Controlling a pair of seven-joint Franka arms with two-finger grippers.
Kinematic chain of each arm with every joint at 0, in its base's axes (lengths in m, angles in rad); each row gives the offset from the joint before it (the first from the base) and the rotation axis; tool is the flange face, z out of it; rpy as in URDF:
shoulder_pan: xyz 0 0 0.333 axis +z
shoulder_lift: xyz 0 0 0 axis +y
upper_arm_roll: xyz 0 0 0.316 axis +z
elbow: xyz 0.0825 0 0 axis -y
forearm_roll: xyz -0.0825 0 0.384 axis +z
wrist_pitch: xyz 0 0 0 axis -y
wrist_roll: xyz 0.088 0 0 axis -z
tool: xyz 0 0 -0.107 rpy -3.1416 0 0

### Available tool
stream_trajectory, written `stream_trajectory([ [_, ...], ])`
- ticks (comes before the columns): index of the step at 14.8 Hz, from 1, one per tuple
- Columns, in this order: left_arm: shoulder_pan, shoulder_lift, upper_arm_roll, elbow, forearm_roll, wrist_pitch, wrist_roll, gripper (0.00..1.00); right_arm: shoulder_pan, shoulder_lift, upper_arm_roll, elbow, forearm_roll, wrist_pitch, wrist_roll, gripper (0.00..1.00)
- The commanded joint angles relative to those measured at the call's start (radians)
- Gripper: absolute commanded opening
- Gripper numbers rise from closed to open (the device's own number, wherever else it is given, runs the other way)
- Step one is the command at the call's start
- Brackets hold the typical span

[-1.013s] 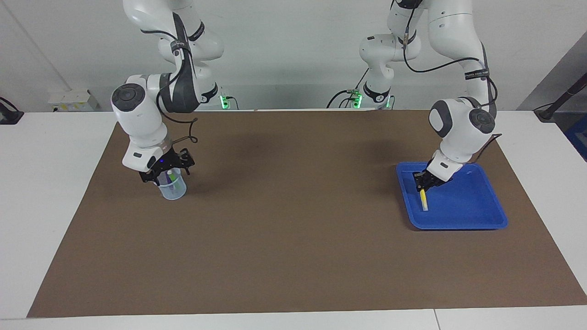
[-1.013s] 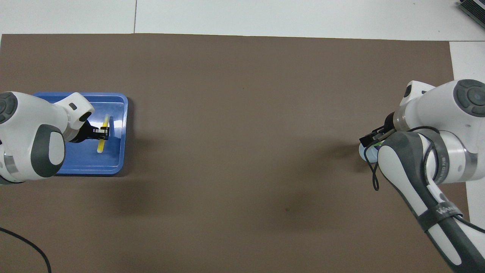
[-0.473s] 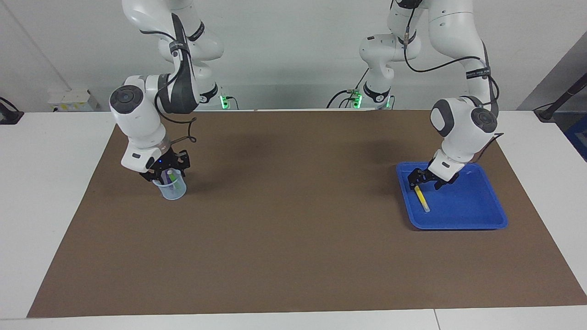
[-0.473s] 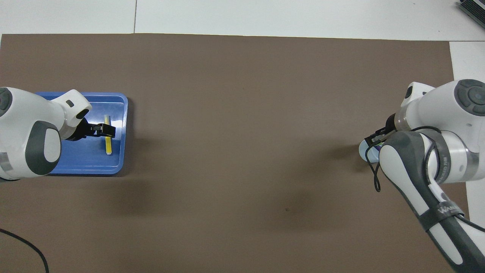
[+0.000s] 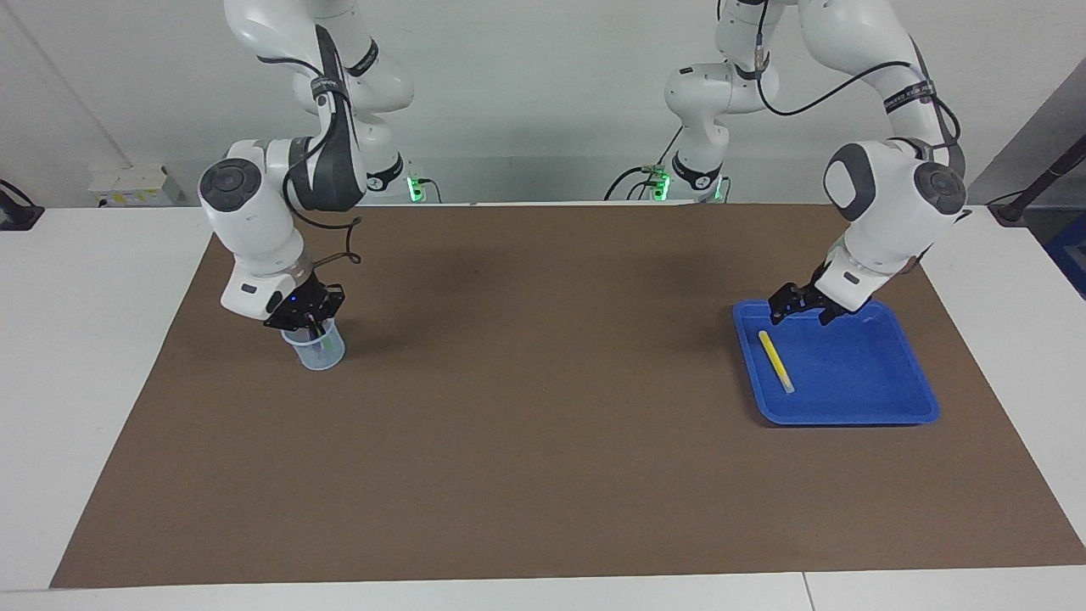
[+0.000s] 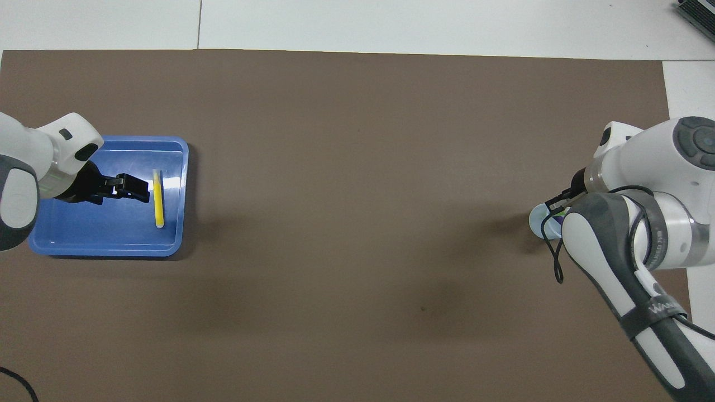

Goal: Right arm passes pens to left for tray arrangement
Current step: 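Release the yellow pen into the tray and lift the left gripper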

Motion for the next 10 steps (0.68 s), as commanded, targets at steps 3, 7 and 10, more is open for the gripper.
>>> stream_trajectory([
  [3,-0.004,-0.072,-0.011,0.079,0.006,-0.212,-0.146,1.0,-0.024,-0.011,0.011,-0.011,-0.028,-0.009,-0.031,0.6],
  [7,-0.012,-0.138,-0.018,0.076,-0.08,-0.226,-0.324,1.0,-0.024,-0.011,0.011,-0.02,-0.027,-0.003,-0.032,0.68],
  [10,-0.012,-0.149,-0.038,0.086,-0.089,-0.225,-0.392,1.0,-0.023,-0.011,0.011,-0.028,-0.027,0.0,-0.032,0.64],
])
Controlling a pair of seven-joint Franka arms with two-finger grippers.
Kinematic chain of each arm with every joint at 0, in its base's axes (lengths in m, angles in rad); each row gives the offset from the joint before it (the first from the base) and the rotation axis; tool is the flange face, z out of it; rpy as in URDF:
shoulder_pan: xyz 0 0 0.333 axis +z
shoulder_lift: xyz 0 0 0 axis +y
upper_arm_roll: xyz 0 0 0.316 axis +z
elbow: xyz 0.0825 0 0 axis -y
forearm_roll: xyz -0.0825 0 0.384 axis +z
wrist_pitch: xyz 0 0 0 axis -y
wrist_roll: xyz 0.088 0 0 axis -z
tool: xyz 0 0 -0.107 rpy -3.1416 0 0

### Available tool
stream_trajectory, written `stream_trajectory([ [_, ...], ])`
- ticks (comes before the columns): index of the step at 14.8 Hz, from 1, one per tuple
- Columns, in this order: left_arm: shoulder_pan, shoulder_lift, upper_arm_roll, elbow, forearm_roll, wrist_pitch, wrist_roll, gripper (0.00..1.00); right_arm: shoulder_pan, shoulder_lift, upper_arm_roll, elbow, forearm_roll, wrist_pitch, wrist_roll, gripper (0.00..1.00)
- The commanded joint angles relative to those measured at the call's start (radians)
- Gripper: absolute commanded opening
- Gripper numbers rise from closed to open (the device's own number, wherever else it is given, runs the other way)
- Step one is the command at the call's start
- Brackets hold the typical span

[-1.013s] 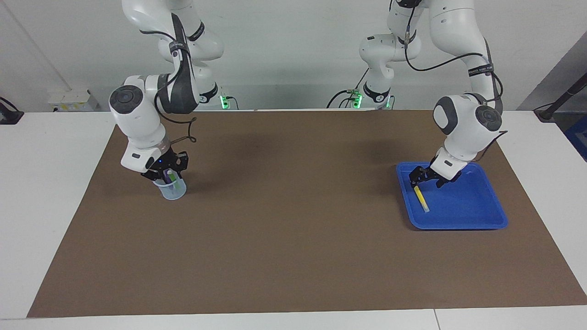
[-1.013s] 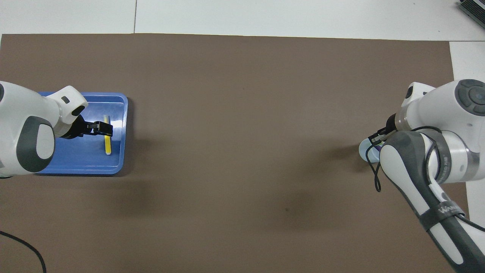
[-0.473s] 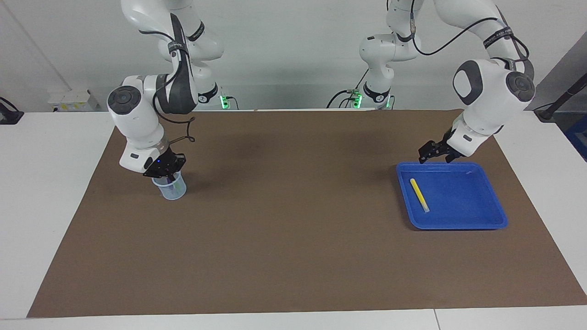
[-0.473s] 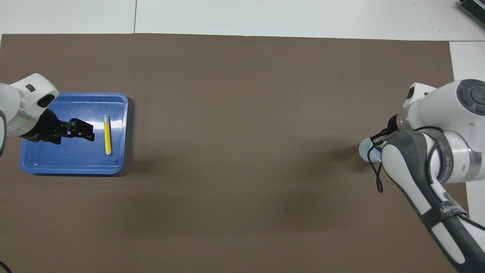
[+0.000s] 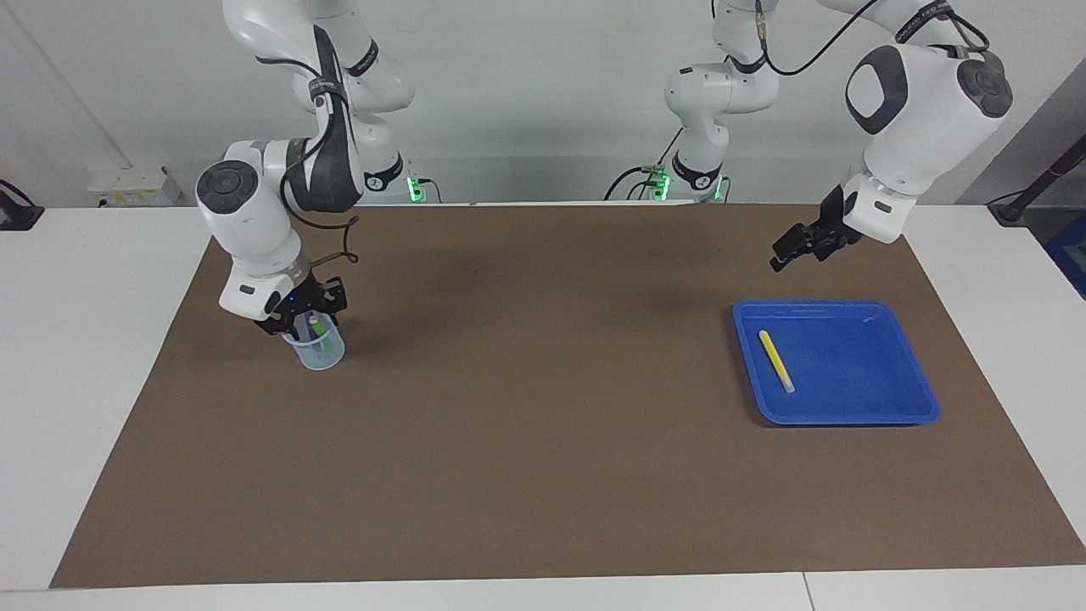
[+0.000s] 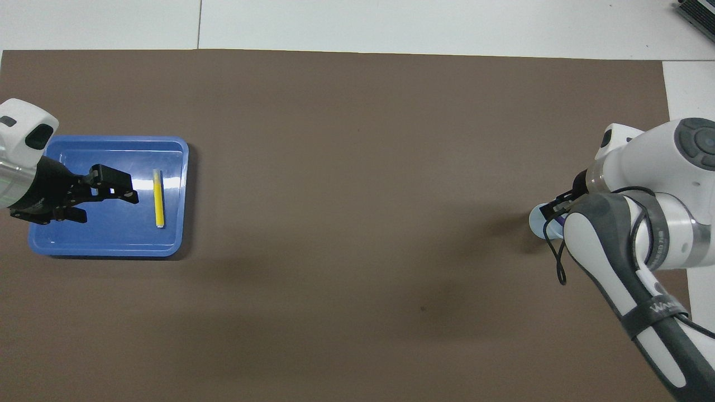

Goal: Right arm passes pens to left for tray arrangement
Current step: 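Release the yellow pen into the tray and lift the left gripper, then reach the right gripper into the cup and grasp the green pen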

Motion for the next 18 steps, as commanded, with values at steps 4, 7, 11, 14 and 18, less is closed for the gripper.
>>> stream_trajectory([
  [4,-0.008,-0.014,0.003,0.029,-0.071,-0.012,-0.051,1.0,-0.016,-0.011,0.011,-0.019,-0.028,-0.001,-0.015,0.15],
  [7,-0.009,-0.012,-0.012,0.032,-0.077,-0.014,-0.054,1.0,-0.016,-0.011,0.011,-0.019,-0.028,-0.005,-0.016,0.0],
  [11,-0.009,-0.015,-0.063,0.038,-0.085,0.003,-0.27,1.0,-0.014,-0.01,0.011,-0.011,-0.028,-0.027,-0.03,0.0],
  [14,-0.009,-0.017,-0.089,0.056,-0.085,-0.011,-0.339,1.0,-0.007,-0.011,0.011,0.039,-0.022,-0.108,-0.03,0.0],
  [18,-0.009,-0.02,-0.095,0.081,-0.085,-0.031,-0.437,1.0,-0.005,-0.024,0.012,0.099,-0.01,-0.208,-0.032,0.0],
])
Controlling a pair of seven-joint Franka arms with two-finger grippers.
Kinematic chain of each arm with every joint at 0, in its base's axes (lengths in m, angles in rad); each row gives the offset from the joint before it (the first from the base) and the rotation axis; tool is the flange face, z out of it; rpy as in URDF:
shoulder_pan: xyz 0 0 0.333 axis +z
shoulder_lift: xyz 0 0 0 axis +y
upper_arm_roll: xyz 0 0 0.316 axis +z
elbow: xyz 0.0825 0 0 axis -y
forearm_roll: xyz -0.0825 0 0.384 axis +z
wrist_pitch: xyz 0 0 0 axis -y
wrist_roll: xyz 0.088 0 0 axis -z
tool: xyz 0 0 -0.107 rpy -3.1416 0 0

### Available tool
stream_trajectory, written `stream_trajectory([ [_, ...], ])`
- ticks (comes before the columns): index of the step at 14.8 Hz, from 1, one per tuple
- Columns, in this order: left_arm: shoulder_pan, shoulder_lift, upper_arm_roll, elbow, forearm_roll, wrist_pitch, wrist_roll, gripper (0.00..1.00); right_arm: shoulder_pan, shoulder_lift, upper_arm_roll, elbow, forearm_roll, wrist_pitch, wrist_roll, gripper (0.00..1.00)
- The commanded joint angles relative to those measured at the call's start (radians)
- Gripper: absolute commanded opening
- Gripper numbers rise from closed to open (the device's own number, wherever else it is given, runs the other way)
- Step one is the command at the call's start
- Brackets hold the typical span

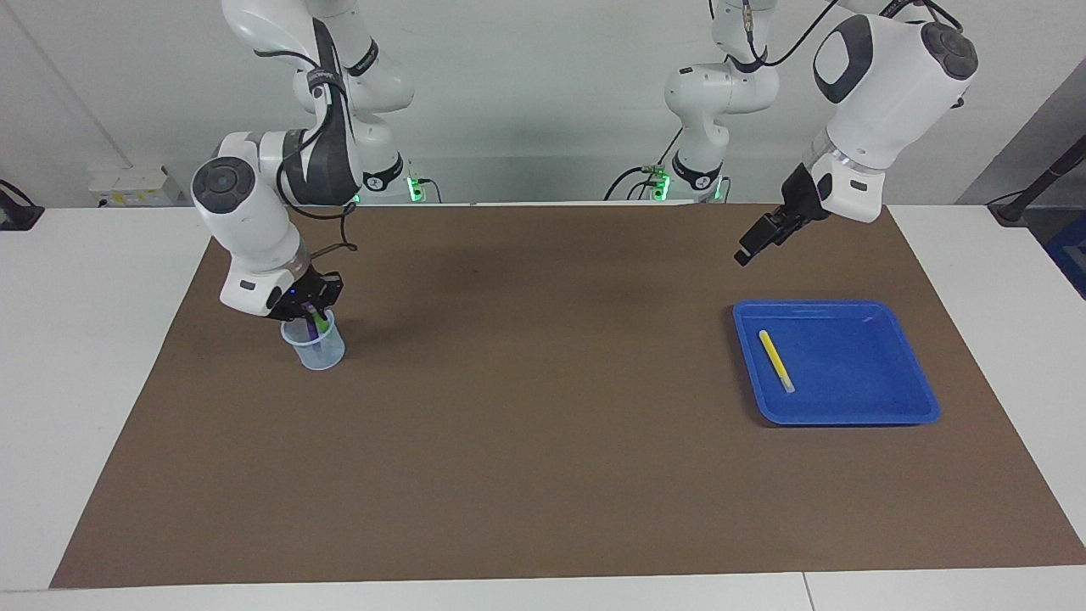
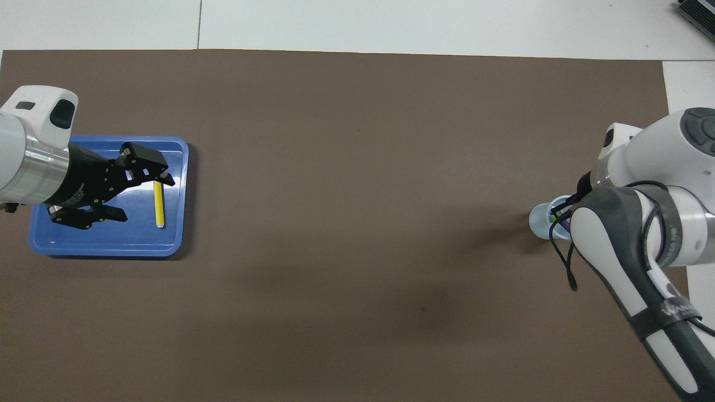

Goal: Right arm passes pens to left for tray arrangement
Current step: 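Reach the right gripper into the cup and grasp the green pen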

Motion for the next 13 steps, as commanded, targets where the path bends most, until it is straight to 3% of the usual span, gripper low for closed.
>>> stream_trajectory([
  [1,-0.006,-0.009,-0.005,0.028,-0.007,-0.042,-0.083,1.0,-0.008,-0.018,0.008,0.039,-0.01,-0.068,-0.022,0.0],
  [6,0.003,-0.021,0.0,0.042,-0.007,-0.062,-0.135,1.0,-0.008,-0.074,0.008,0.1,-0.003,-0.2,-0.052,0.0],
  [13,0.005,-0.04,0.001,0.04,-0.009,-0.081,-0.137,1.0,-0.011,-0.114,0.007,0.209,0.15,-0.355,-0.071,0.0],
])
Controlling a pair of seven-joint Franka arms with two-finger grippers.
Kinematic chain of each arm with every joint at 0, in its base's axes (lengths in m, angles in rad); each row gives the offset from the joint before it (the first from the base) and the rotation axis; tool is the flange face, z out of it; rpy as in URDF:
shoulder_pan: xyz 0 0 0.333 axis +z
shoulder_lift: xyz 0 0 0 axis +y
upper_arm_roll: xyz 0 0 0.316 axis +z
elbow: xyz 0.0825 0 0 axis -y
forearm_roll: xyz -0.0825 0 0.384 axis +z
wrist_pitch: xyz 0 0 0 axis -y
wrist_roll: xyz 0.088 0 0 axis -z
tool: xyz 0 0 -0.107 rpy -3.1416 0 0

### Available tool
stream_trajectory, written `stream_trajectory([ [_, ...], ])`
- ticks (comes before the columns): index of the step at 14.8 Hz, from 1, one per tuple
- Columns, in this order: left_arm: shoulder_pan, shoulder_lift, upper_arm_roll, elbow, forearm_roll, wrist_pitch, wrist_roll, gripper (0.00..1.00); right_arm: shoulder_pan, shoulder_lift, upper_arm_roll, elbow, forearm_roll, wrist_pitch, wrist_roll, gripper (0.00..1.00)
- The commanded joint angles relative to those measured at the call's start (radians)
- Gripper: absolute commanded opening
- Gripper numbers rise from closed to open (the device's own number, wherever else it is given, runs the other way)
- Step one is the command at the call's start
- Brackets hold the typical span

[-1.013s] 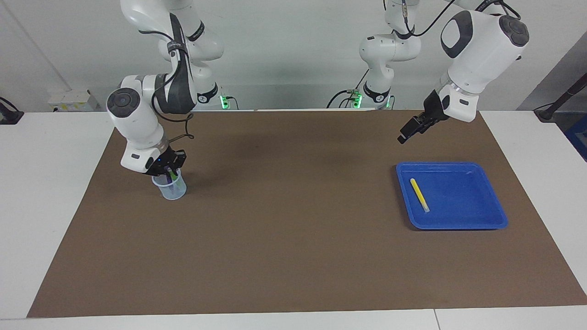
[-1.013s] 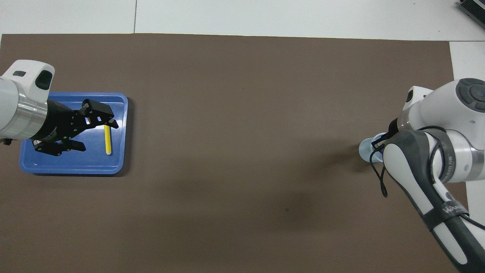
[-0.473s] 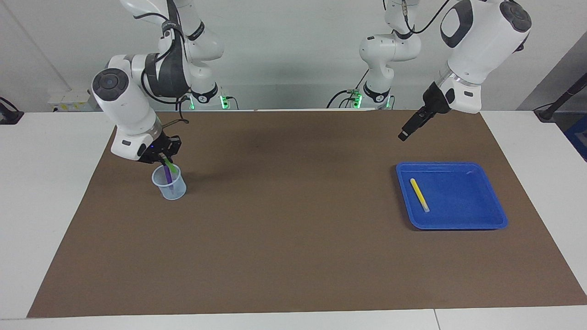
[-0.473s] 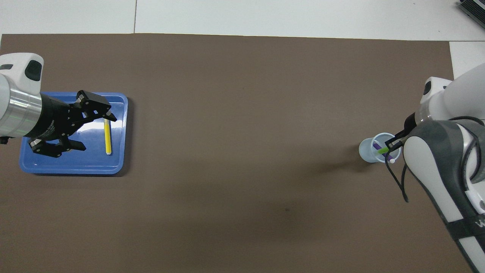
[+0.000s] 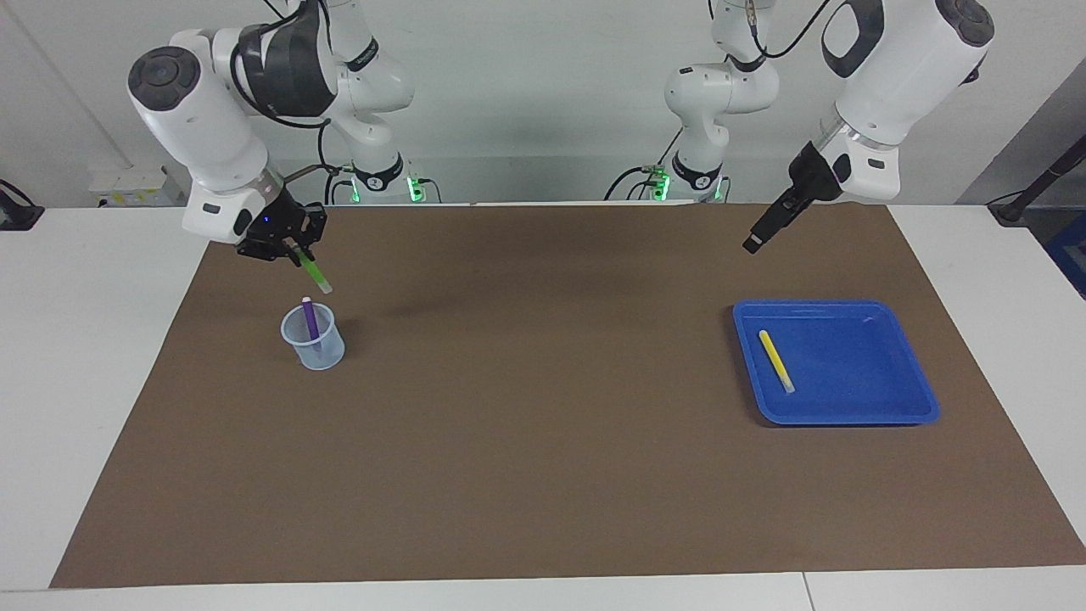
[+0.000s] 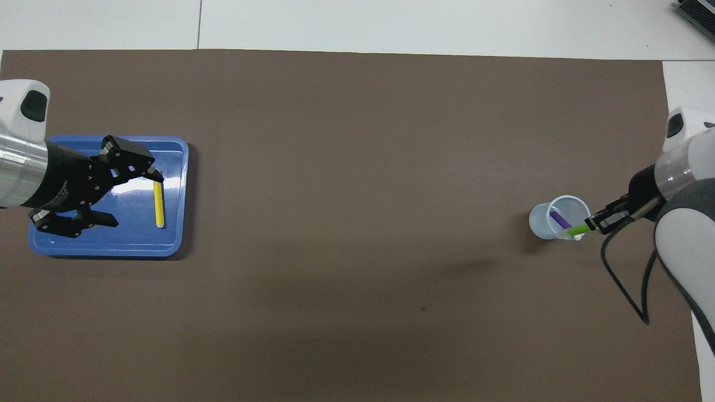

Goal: Right arm passes pens to left for tray arrangement
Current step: 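Reach the right gripper into the cup and grasp the green pen, then carry the green pen toward the left gripper while the left gripper approaches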

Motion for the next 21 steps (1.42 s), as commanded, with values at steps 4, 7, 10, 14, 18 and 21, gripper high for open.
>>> stream_trajectory([
  [4,0.007,-0.017,-0.002,0.0,-0.008,-0.026,-0.02,1.0,-0.015,0.0,0.004,0.032,0.203,-0.038,-0.025,0.0],
  [7,-0.001,-0.017,-0.005,0.002,-0.01,-0.023,-0.083,1.0,-0.01,0.0,0.004,0.032,0.303,-0.029,-0.019,0.0],
  [10,-0.005,-0.023,-0.008,-0.009,-0.057,-0.019,-0.21,1.0,-0.012,0.002,0.004,0.03,0.403,-0.027,-0.02,0.0],
  [14,-0.053,-0.034,-0.017,-0.032,-0.117,-0.009,-0.423,1.0,-0.009,0.0,0.005,0.027,0.548,-0.027,-0.019,0.0],
  [18,-0.128,-0.034,-0.017,-0.041,-0.146,0.037,-0.584,1.0,0.011,-0.007,0.005,0.007,0.722,-0.026,-0.051,0.0],
  [21,-0.146,-0.034,-0.017,-0.043,-0.146,0.066,-0.611,1.0,0.033,-0.046,0.005,-0.085,0.854,0.022,-0.087,0.0],
])
